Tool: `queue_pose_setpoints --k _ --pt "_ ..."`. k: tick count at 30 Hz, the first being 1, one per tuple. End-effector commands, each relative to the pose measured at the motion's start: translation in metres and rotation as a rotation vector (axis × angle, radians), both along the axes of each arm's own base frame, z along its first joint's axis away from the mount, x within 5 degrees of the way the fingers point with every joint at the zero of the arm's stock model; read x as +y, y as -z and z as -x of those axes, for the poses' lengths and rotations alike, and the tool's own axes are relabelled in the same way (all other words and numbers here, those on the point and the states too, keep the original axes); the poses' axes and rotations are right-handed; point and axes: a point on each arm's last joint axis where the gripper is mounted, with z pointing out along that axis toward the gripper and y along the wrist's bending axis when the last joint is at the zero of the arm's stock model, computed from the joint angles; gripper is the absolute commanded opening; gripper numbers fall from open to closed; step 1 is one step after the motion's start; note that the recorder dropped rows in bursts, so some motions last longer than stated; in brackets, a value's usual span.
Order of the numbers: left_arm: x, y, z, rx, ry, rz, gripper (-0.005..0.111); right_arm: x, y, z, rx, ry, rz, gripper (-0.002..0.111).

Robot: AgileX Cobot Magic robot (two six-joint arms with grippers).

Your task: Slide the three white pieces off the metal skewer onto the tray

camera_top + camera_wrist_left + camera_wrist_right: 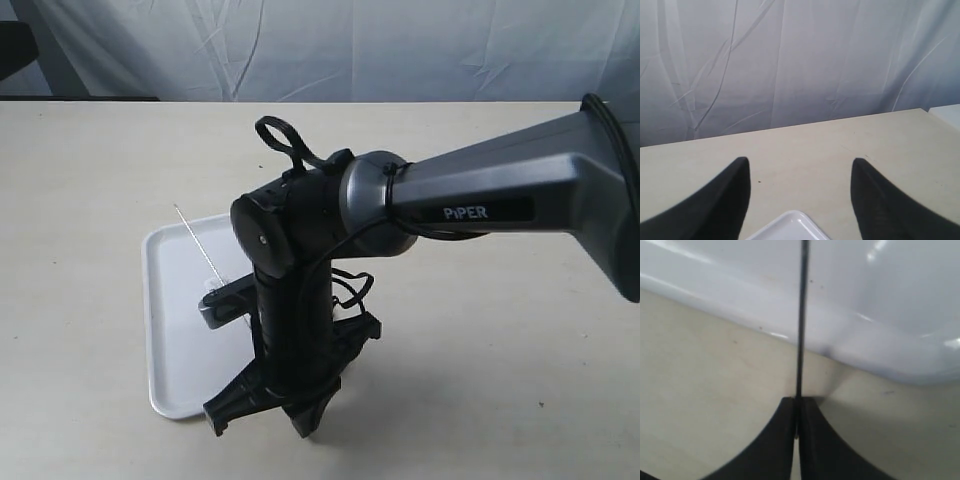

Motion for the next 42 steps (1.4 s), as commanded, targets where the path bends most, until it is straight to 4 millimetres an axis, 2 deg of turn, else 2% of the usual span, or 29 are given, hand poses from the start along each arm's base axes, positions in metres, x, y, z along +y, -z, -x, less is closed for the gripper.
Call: queue_pose_setpoints --k 1,3,5,10,13,21,24,26,30,35,39,42 --pt "0.0 0.001 0.002 0.005 0.002 0.01 0.057 -0.001 -0.003 -0.003 -0.008 0.006 0.004 0.013" --pt "0.0 0.001 0.002 0.005 0.004 0.01 0.057 -0.001 -0.004 -0.003 -0.015 0.006 0.002 0.022" --pt "0.0 0.001 0.002 0.005 0.004 0.01 0.057 -0.001 -0.005 -0.003 -0.017 0.012 0.0 0.026" --pt "-0.001 0.001 0.002 0.006 0.009 0.01 0.057 -0.003 -0.016 -0.005 -0.054 0.001 -0.007 0.026" --pt "-0.001 0.001 0.002 0.006 0.009 0.01 0.057 -0.006 -0.034 -0.005 -0.096 -0.015 -0.028 0.026" --pt "-0.005 -0.001 0.008 0.001 0.058 0.017 0.056 -0.024 -0.105 -0.001 -0.247 -0.029 -0.105 0.026" --pt "-0.01 -0.009 0.024 -0.068 0.116 -0.02 0.056 -0.034 -0.132 0.002 -0.327 -0.061 -0.153 0.025" --pt "-0.012 -0.017 0.04 -0.133 0.129 -0.028 0.056 -0.043 -0.156 0.004 -0.414 -0.092 -0.201 0.021" --pt "-0.019 -0.028 0.077 -0.239 0.181 -0.026 0.056 -0.073 -0.208 0.015 -0.615 -0.117 -0.3 -0.001" --pt "-0.018 -0.021 0.11 -0.339 0.131 -0.021 0.056 -0.129 -0.256 0.032 -0.882 -0.078 -0.397 -0.001" --pt "-0.01 -0.02 0.142 -0.536 -0.022 -0.067 0.056 -0.177 -0.268 0.048 -1.035 0.007 -0.501 -0.001" --pt "-0.002 -0.016 0.166 -0.691 -0.16 -0.106 0.056 -0.205 -0.257 0.061 -1.118 0.059 -0.543 -0.001"
